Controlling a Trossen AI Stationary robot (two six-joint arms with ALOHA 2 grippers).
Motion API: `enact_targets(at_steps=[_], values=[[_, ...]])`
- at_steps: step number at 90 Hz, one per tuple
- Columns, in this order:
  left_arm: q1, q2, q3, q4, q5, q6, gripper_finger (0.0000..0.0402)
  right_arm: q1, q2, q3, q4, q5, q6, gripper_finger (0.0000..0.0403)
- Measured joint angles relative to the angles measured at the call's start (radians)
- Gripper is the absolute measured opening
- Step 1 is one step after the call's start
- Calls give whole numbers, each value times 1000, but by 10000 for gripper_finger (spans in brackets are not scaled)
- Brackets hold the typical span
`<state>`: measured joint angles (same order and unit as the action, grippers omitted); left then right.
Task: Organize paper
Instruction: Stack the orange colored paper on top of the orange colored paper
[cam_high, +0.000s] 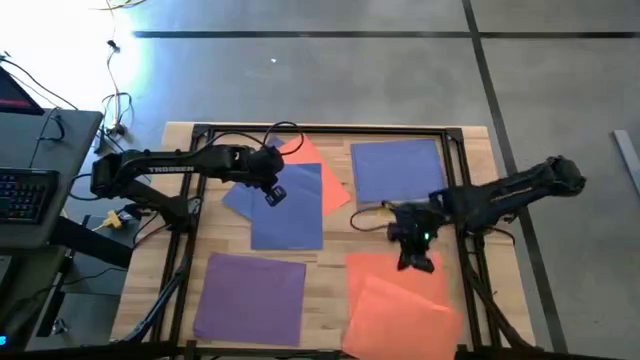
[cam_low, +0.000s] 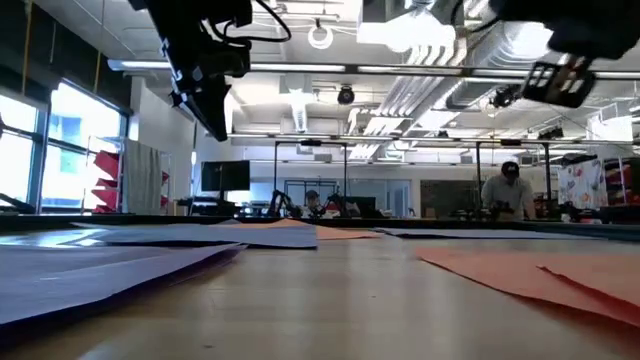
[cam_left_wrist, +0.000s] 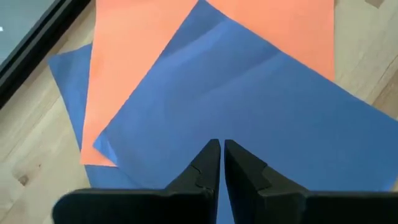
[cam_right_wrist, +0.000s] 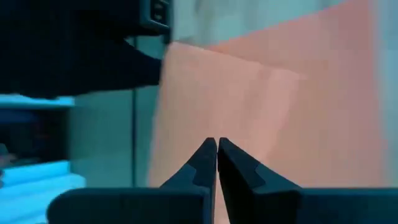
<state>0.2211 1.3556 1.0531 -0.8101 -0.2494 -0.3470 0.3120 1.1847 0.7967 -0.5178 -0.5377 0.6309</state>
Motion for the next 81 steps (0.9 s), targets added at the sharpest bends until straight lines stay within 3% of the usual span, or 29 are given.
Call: enact_targets(at_steps=[9, 20, 38, 48, 61, 81], values=[[0, 0, 0, 1, 1, 0, 0, 134, 44, -24, 88, 12, 189, 23], [0, 0, 0, 18, 3, 0, 0, 296, 105, -30, 229, 78, 390, 83], [0, 5, 0, 95, 40, 8, 0, 547, 254, -26, 655, 345, 813, 205], [0, 7, 0, 134, 43, 8, 0, 653, 376, -26, 862, 397, 1112, 251], [0, 7, 0, 161, 61, 8, 0, 746, 508, -3, 968, 424, 1360, 274], [0, 7, 0, 164, 64, 8, 0, 807, 634, 78, 1013, 380, 1534, 275]])
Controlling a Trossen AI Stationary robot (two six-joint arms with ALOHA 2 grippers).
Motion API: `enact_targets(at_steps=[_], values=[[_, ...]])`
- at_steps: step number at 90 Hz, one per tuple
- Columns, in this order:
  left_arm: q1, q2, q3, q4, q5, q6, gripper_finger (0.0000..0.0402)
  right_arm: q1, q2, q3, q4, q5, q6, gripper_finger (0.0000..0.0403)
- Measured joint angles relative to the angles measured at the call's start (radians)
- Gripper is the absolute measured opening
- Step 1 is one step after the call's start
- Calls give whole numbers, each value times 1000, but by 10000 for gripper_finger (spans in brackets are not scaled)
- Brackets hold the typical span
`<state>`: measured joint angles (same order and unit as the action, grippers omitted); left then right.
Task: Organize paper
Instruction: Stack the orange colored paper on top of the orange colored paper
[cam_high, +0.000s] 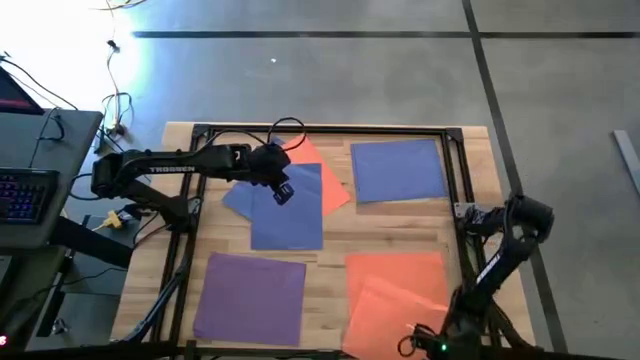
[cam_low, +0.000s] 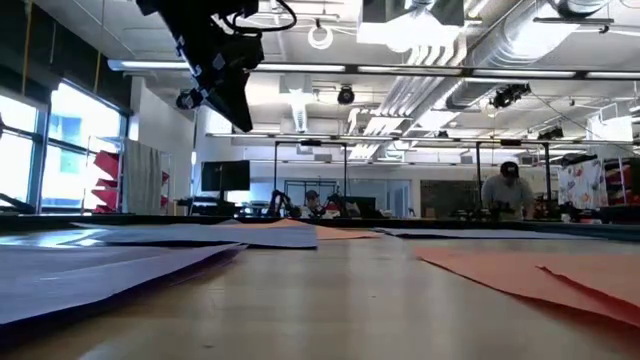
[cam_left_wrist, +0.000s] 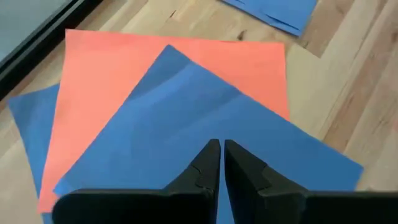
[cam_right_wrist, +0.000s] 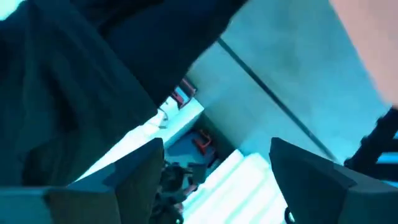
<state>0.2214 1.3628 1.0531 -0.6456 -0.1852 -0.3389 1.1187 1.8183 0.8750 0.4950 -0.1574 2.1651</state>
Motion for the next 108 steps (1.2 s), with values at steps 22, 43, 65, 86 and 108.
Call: enact_targets(at_steps=[22, 43, 65, 86, 108], values=[[0, 0, 0, 0, 1, 0, 0, 17, 104, 94, -133, -162, 39, 275], [0, 0, 0, 0, 0, 0, 0, 15, 145, 157, -311, -213, 55, 275], [0, 0, 0, -2, 20, 1, 0, 31, 217, 208, -332, -274, 71, 275], [0, 0, 0, -6, 19, 1, 0, 27, 256, 281, -507, -184, 86, 275], [0, 0, 0, -6, 19, 1, 0, -21, 254, 406, -791, -55, 77, 275]])
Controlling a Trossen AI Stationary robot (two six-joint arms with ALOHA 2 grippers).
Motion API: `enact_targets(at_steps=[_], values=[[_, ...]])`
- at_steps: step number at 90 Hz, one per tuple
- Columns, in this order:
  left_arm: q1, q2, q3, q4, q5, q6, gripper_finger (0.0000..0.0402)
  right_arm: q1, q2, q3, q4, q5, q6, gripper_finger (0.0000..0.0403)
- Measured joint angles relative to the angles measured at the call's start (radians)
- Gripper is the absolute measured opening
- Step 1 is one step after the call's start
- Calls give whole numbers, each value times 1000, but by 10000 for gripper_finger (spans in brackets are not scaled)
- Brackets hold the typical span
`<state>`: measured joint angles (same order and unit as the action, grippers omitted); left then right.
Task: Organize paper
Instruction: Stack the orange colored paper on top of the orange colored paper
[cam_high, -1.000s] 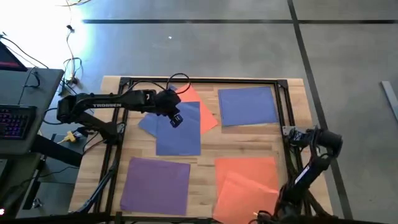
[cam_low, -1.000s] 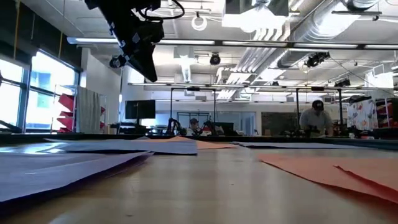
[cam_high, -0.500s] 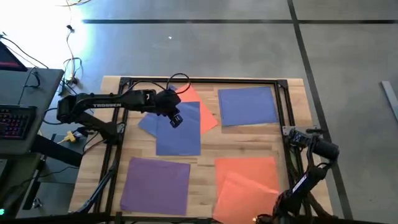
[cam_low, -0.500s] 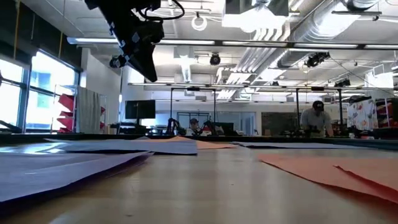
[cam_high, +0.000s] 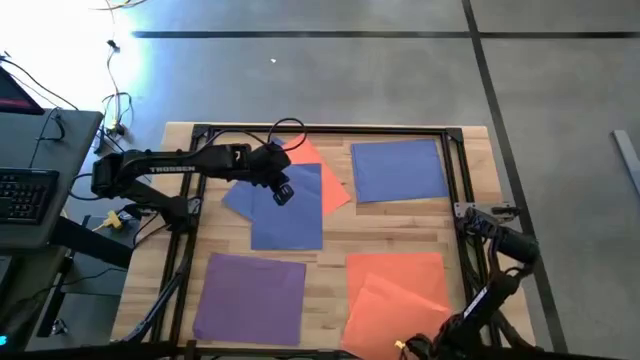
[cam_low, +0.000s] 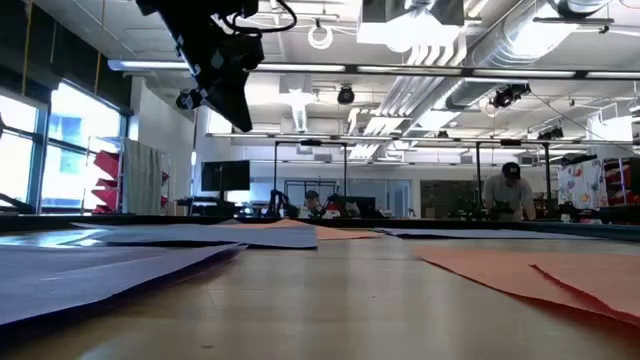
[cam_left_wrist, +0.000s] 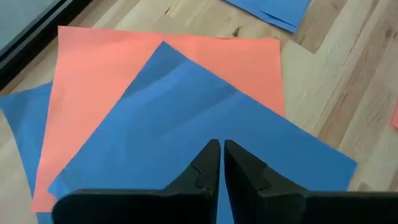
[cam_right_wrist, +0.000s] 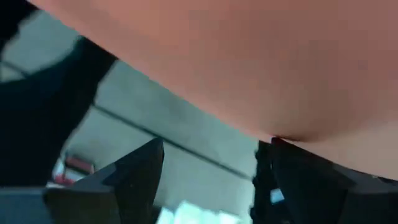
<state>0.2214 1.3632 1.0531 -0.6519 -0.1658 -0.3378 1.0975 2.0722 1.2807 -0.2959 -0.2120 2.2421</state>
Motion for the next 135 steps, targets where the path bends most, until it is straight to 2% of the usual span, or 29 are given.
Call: enact_targets(at_steps=[20, 31, 46, 57, 75, 88, 104, 123, 129, 135], values=[[0, 0, 0, 1, 6, 0, 0, -33, -2, 199, -421, 117, -61, 275], [0, 0, 0, 14, 6, 1, 0, -57, -4, 227, -558, 147, -112, 275], [0, 0, 0, 30, 16, 0, 0, -95, -3, 222, -567, 148, -221, 275], [-1, 15, 1, 125, 103, 0, 0, -109, -17, 221, -538, 194, -385, 275], [-24, 130, 1, 346, 250, -26, 0, -161, -21, 196, -532, 174, -600, 274], [-61, 227, 0, 399, 342, -34, 0, -226, -21, 126, -509, 149, -689, 253], [-111, 275, 0, 378, 369, -50, 0, -322, -32, 74, -570, 132, -892, 219], [-144, 275, 0, 380, 367, -51, 0, -418, -43, 71, -640, 275, -1233, 193], [-146, 275, 0, 380, 367, -55, 0, -416, -53, 68, -708, 344, -1255, 188], [-147, 275, 0, 379, 367, -73, 0, -412, -76, 63, -802, 379, -1208, 185]])
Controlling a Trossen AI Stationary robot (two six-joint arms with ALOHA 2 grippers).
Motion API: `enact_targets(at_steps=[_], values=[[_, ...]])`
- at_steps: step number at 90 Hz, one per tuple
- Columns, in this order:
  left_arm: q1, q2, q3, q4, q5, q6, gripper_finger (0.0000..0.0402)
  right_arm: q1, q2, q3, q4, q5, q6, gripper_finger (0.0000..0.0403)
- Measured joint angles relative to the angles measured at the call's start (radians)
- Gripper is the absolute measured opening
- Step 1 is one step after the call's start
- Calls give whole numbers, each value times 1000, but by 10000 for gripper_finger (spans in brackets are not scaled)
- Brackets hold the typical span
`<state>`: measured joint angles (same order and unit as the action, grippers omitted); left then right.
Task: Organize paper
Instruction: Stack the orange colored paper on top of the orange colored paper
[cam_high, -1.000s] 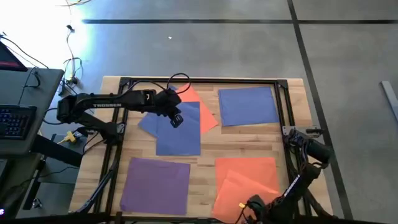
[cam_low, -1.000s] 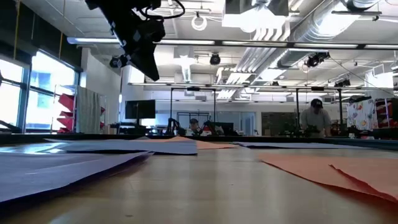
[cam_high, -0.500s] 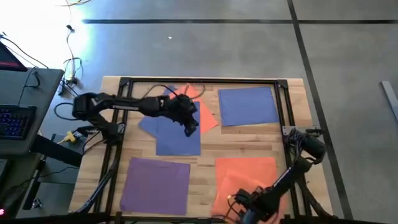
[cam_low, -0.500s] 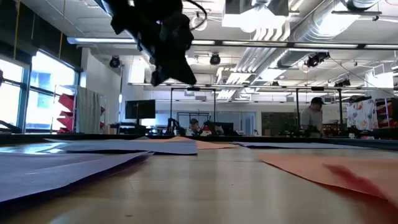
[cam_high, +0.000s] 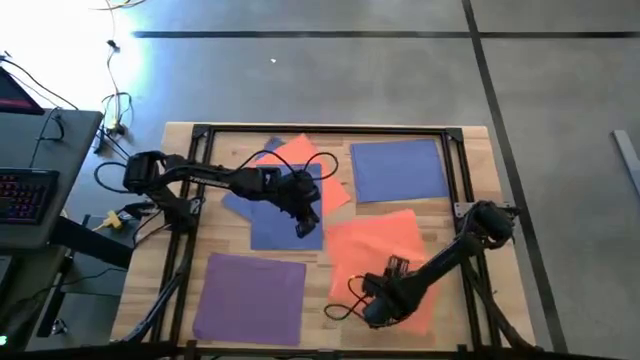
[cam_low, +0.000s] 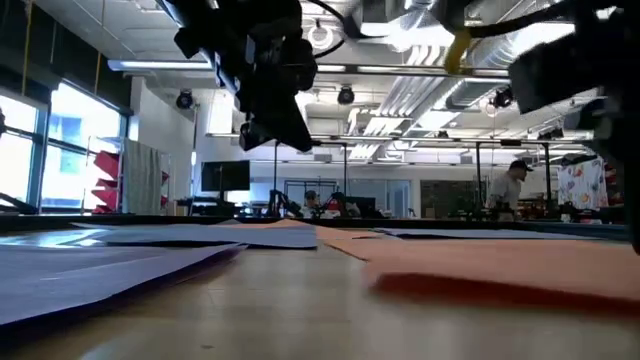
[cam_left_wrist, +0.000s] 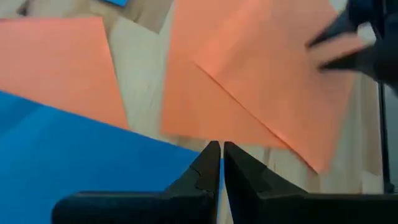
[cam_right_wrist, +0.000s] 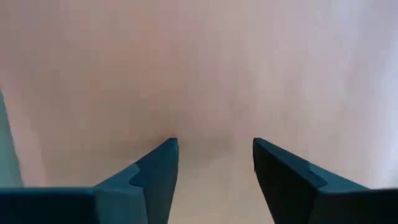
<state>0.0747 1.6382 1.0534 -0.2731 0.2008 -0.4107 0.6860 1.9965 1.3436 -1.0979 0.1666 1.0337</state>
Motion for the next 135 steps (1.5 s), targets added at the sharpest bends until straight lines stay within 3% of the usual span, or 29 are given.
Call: enact_targets(at_steps=[8, 16, 23, 31, 39, 57, 73, 92, 105, 117, 135], values=[[0, 0, 0, 4, -1, -18, 0, 5, -82, 0, -75, 13, 130, 183], [0, 0, 0, 18, -9, -34, 0, 28, -186, -17, -42, 22, 247, 183], [4, 1, 1, 41, -38, -33, 0, 67, -265, -59, 99, 36, 268, 183], [20, 33, 50, 39, -58, -31, 0, 107, -354, -147, 311, -35, 236, 183], [32, 117, 140, 31, -17, 15, 0, 127, -400, -258, 458, -90, 326, 183], [37, 362, 377, -71, 1, 112, 0, 28, -458, -419, 399, -30, 533, 176], [38, 457, 494, -262, -66, 181, 0, -120, -452, -550, 477, -36, 510, 163], [46, 426, 514, -453, -114, 278, 0, -223, -451, -625, 828, -119, 261, 148], [37, 380, 514, -641, -117, 334, 0, -263, -489, -547, 737, -115, 234, 147], [28, 368, 512, -782, -91, 356, 0, -259, -541, -491, 622, -181, 392, 147], [53, 371, 460, -575, -131, 319, 0, -99, -560, -494, 614, -237, 481, 147]])
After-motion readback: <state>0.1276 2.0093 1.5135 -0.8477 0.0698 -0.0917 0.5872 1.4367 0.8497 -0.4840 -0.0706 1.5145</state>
